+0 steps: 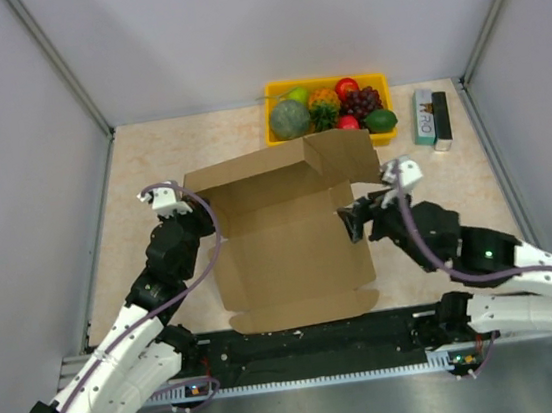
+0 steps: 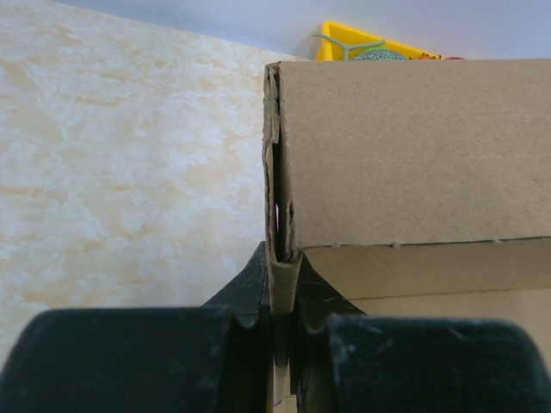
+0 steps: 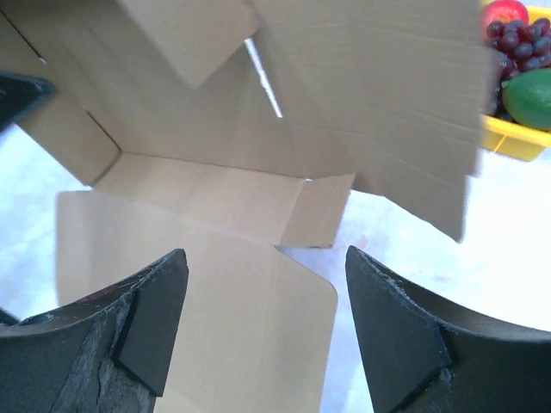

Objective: Fold the paper box

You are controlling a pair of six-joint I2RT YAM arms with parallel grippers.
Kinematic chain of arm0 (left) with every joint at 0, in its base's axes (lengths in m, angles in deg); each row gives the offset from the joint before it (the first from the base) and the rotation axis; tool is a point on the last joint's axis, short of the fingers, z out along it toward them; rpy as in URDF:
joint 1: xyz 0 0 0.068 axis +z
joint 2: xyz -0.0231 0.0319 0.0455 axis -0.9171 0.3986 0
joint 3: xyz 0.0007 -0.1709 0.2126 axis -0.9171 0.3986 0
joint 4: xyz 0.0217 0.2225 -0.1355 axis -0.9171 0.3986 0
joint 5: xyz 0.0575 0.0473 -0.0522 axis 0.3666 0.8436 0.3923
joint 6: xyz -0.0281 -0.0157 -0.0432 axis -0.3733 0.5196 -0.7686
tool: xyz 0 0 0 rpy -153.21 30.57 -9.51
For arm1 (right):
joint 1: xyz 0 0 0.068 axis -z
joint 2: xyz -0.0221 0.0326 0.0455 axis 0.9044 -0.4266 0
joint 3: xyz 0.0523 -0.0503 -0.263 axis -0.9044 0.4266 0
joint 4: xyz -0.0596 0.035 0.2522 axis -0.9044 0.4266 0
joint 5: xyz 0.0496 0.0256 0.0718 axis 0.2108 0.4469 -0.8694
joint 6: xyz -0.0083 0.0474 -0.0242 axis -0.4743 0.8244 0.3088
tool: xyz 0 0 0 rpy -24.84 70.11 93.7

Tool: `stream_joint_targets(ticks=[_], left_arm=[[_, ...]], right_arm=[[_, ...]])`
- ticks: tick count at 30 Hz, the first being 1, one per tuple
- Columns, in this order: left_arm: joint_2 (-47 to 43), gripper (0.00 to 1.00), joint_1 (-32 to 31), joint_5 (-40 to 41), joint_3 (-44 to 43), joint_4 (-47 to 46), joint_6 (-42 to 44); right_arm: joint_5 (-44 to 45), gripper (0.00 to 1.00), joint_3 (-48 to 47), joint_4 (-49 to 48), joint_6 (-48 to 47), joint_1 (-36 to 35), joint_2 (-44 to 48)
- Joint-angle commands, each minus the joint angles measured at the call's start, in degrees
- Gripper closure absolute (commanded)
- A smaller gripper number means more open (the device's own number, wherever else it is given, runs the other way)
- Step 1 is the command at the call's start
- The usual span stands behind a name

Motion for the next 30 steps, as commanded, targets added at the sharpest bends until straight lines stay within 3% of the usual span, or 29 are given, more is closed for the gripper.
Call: stream_joint_targets(ticks=[1, 4, 5, 7, 8, 9, 11, 12, 13, 15, 16, 17, 18, 19, 23, 30], left_arm=[[-0.9, 1.00, -0.1, -0.9, 0.0, -0.5, -4.4], [-1.0, 1.00, 0.1, -0.7, -0.8, 0.7, -5.5], [-1.1, 1.00, 0.1, -0.6, -0.9, 1.2, -6.2], [-1.3, 1.00, 0.1, -0.8, -1.0, 1.2, -6.4], [-1.2, 1.00, 0.1, -0.9, -1.1, 1.1, -6.3], [-1.1, 1.00, 0.1, -0.7, -1.3, 1.3, -6.3], [-0.8, 1.00, 0.3, -0.6, -1.6, 1.6, -6.0], [-0.8, 1.00, 0.3, -0.9, -1.7, 1.6, -5.8], [-0.8, 1.00, 0.4, -0.6, -1.7, 1.6, -5.7], [-1.0, 1.00, 0.5, -1.1, -1.6, 1.2, -5.6], [-1.1, 1.00, 0.6, -1.4, -0.9, 0.7, -5.4], [-1.2, 1.00, 0.6, -2.0, -0.7, 0.2, -5.3], [-1.3, 1.00, 0.6, -2.4, -0.4, -0.1, -5.2], [-1.2, 1.00, 0.6, -2.5, -0.4, 0.0, -5.2], [-1.6, 1.00, 0.8, -4.0, -0.3, -0.4, -5.3], [-1.4, 1.00, 0.8, -5.8, -0.4, -1.2, -5.4]], right_arm=[[-6.8, 0.26, 1.3, 11.4, 7.8, 4.6, 9.5], [-10.6, 0.22, 1.8, 17.7, 13.3, 13.7, 13.5], [-12.9, 0.22, 2.1, 18.6, 14.5, 21.2, 14.4], [-25.3, 0.22, 4.0, 18.7, 16.2, 30.0, 14.5], [-30.8, 0.22, 4.6, 18.7, 16.7, 41.0, 14.1], [-44.0, 0.22, 5.4, 18.5, 17.1, 46.3, 12.0], [-58.4, 0.26, 10.1, 14.3, 17.5, 58.0, 10.2], [-70.0, 0.27, 12.3, 11.4, 19.3, 66.6, 10.2], [-75.3, 0.27, 16.8, 8.0, 20.4, 70.3, 10.5], [-90.2, 0.26, 22.4, -9.0, 29.9, 77.6, 10.0], [-95.2, 0.25, 29.1, -18.3, 35.6, 78.0, 5.5], [-98.9, 0.27, 32.3, -44.1, 42.3, 78.1, 2.1], [-102.8, 0.28, 34.6, -55.5, 53.0, 77.6, -2.0], [-103.8, 0.28, 36.7, -65.4, 56.3, 75.4, -8.0], [-105.2, 0.27, 35.5, -76.1, 57.2, 69.8, -18.8], [-102.5, 0.25, 35.2, -99.3, 67.8, 63.4, -30.6]])
